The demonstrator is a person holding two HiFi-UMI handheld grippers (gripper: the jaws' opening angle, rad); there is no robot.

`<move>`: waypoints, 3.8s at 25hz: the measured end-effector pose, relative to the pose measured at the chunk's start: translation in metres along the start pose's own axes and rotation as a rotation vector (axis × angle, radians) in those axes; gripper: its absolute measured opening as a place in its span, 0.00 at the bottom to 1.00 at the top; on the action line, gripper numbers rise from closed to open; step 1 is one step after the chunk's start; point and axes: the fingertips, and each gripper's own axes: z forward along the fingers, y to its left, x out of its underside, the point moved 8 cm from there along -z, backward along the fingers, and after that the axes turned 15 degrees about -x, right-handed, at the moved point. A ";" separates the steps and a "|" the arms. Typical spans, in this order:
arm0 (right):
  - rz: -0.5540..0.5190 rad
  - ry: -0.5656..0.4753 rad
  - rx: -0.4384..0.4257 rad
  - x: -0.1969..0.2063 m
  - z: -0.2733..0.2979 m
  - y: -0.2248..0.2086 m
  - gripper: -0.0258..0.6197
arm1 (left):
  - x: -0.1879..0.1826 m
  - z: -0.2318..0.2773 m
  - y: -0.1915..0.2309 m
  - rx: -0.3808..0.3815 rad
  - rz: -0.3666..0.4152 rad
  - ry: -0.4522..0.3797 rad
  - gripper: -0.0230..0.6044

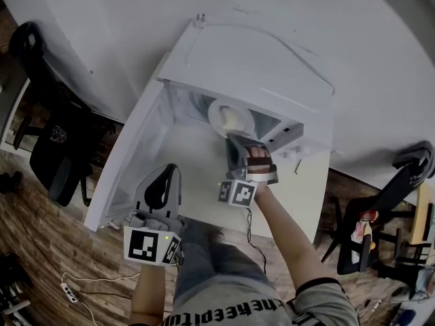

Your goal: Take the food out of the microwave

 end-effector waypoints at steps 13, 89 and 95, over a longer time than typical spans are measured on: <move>0.075 -0.097 0.007 0.000 -0.067 -0.002 0.07 | -0.013 -0.033 -0.029 -0.001 0.011 -0.034 0.06; 1.115 -0.590 0.427 -0.091 -0.381 -0.008 0.07 | -0.094 -0.160 -0.002 0.398 0.115 -0.163 0.06; 1.109 -0.595 0.449 -0.097 -0.393 -0.004 0.07 | -0.102 -0.170 -0.002 0.403 0.120 -0.164 0.06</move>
